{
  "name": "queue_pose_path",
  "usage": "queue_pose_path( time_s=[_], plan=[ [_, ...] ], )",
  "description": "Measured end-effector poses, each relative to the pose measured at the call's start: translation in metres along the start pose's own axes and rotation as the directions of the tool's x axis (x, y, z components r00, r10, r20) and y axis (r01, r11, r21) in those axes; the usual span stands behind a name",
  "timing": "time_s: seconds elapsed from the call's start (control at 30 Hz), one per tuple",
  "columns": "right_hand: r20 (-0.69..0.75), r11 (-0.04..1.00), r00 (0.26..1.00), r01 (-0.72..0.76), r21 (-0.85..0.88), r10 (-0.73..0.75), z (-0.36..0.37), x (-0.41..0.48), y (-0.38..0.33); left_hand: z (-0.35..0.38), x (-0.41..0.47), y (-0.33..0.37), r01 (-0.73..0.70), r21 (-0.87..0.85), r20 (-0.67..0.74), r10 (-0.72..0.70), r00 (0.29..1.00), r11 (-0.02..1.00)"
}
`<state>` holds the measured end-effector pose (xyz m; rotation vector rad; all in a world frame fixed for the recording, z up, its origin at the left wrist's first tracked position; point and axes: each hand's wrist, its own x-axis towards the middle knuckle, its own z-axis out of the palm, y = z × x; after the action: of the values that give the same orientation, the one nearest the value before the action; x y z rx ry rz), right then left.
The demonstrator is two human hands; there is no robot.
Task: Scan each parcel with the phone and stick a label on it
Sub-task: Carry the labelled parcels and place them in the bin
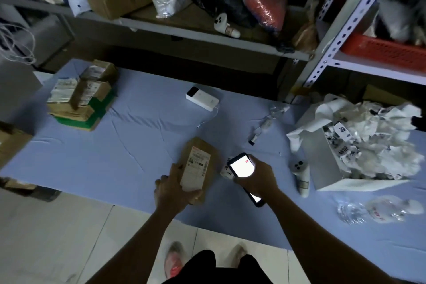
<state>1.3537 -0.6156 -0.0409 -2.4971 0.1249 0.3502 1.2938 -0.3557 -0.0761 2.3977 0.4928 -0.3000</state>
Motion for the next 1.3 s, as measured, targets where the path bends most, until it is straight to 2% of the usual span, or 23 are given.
queue_pose_path(
  time_s=[0.1,0.2,0.53,0.77,0.93,1.07,1.2,1.3],
  plan=[
    [0.162,0.978,0.987,0.039,-0.203,-0.006,0.0,-0.007,-0.009,-0.016,0.009,-0.013,0.004,0.045,-0.121,0.002,0.993,0.999],
    [0.208,0.934,0.978,0.073,-0.349,0.001,0.005,-0.013,-0.017,-0.026,0.018,-0.022,0.005,0.032,-0.146,0.0,0.989,0.999],
    [0.158,0.901,0.987,0.083,-0.425,-0.016,0.006,-0.03,-0.035,-0.039,0.03,-0.039,-0.065,-0.03,-0.11,0.061,0.992,0.997],
    [0.121,0.913,0.992,0.022,-0.408,0.03,0.008,-0.035,-0.037,-0.044,0.035,-0.044,-0.109,-0.008,-0.079,0.108,0.991,0.994],
    [-0.06,0.964,0.983,-0.183,-0.192,0.175,0.01,-0.035,-0.016,-0.04,0.04,-0.043,-0.075,-0.108,-0.009,0.075,0.997,0.991],
    [-0.167,0.933,0.927,-0.352,-0.082,0.335,0.009,-0.034,0.015,-0.028,0.042,-0.034,-0.036,-0.135,0.069,0.045,0.997,0.99],
    [-0.153,0.904,0.902,-0.419,-0.089,0.403,0.011,-0.023,0.05,-0.02,0.047,-0.019,-0.032,-0.081,0.081,0.039,0.996,0.996],
    [-0.111,0.908,0.91,-0.409,-0.088,0.399,0.014,-0.008,0.075,-0.018,0.048,0.001,-0.089,0.098,-0.042,0.093,0.995,0.991]
  ],
)
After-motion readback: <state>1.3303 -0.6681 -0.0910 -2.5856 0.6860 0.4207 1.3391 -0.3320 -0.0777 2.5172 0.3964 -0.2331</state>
